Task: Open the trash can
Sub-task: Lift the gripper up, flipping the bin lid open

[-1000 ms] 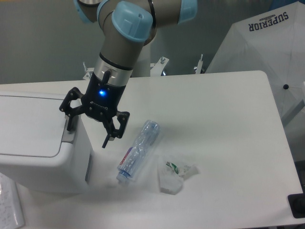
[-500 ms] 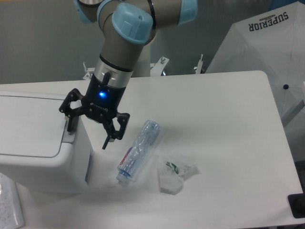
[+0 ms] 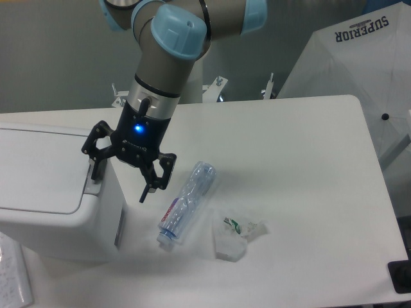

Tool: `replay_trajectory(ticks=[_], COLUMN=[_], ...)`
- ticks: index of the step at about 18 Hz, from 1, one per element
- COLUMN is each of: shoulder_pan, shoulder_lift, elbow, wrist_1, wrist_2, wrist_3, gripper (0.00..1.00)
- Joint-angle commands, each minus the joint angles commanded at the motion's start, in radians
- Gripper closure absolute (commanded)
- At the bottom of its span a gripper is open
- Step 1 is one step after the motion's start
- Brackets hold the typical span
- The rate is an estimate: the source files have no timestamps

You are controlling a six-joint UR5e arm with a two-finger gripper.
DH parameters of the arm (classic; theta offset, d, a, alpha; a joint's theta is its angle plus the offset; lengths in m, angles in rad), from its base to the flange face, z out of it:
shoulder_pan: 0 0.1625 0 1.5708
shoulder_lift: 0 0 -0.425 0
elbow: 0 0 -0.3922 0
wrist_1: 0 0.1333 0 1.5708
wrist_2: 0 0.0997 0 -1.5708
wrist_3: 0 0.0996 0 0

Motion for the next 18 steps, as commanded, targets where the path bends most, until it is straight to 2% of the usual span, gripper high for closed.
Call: replay_trajectory(ticks=[8,10,12,15,18], shoulder_pan=[0.002,0.006,0.02,0.101,0.176], shoulder_lift=[0.008,0.029,0.084,0.156,0.158], elbow=[0.006,0.017,0.014,0.005,0.003], wrist_1=[0.0,0.0,-0.002,-0.002,0.002], wrist_2=[0.0,0.0,0.0,0.0,0.002], wrist_3=[-0.003,-0.008,-0.005,0.0,0.006], gripper=[0.0,0.0,0.0,0.0,0.0])
